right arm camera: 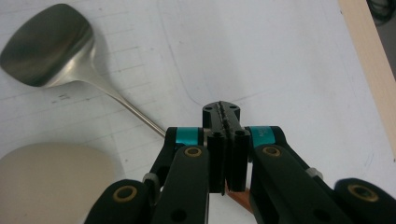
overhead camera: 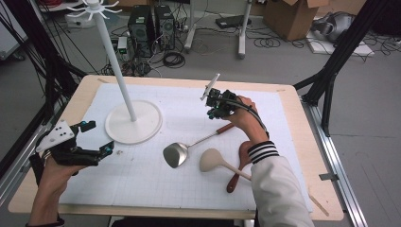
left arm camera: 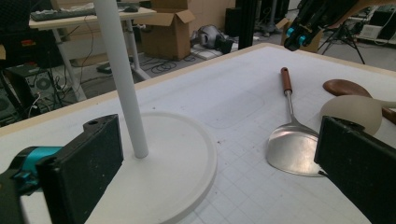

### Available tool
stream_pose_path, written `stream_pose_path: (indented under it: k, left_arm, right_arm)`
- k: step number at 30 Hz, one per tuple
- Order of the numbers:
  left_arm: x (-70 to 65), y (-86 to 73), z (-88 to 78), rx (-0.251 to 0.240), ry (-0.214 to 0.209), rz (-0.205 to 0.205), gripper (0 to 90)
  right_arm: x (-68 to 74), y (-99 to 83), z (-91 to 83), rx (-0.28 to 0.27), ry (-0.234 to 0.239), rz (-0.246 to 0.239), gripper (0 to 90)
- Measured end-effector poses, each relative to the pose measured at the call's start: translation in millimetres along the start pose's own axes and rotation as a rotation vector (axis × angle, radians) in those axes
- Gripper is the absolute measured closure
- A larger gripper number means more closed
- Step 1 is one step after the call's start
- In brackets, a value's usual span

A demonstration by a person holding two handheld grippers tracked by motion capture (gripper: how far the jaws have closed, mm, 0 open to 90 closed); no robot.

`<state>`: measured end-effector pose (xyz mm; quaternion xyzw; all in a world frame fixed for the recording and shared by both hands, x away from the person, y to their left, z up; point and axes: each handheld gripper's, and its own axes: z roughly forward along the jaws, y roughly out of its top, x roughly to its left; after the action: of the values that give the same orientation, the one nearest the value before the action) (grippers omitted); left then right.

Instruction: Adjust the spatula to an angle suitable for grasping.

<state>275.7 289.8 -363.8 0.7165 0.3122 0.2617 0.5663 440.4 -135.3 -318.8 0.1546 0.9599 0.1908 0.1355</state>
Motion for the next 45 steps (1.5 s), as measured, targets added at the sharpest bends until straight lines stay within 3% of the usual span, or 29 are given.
stream_pose_path:
  k: [9, 19, 23, 37, 45]
  left_arm:
    - [1.2, 0.0, -2.1, 0.002, 0.006, 0.001, 1.7]
    - [1.3, -0.4, -1.9, 0.002, 0.005, 0.000, 1.7]
    - [1.6, -0.6, -2.0, 0.002, 0.005, 0.001, 1.7]
    - [2.8, -1.7, -2.4, 0.006, 0.010, -0.003, 1.7]
    - [4.4, -2.1, -4.2, 0.003, 0.016, -0.007, 1.7]
  right_arm:
    - [-22.9, -14.7, 13.8, 0.033, -0.042, 0.185, 89.5]
    - [-36.9, -31.5, 30.0, 0.105, -0.065, 0.318, 89.5]
    - [-40.7, -37.9, 36.5, 0.140, -0.074, 0.349, 89.5]
    - [-50.7, -45.2, 49.6, 0.166, -0.086, 0.420, 89.5]
    - [-57.3, -50.7, 64.3, 0.216, -0.083, 0.476, 89.5]
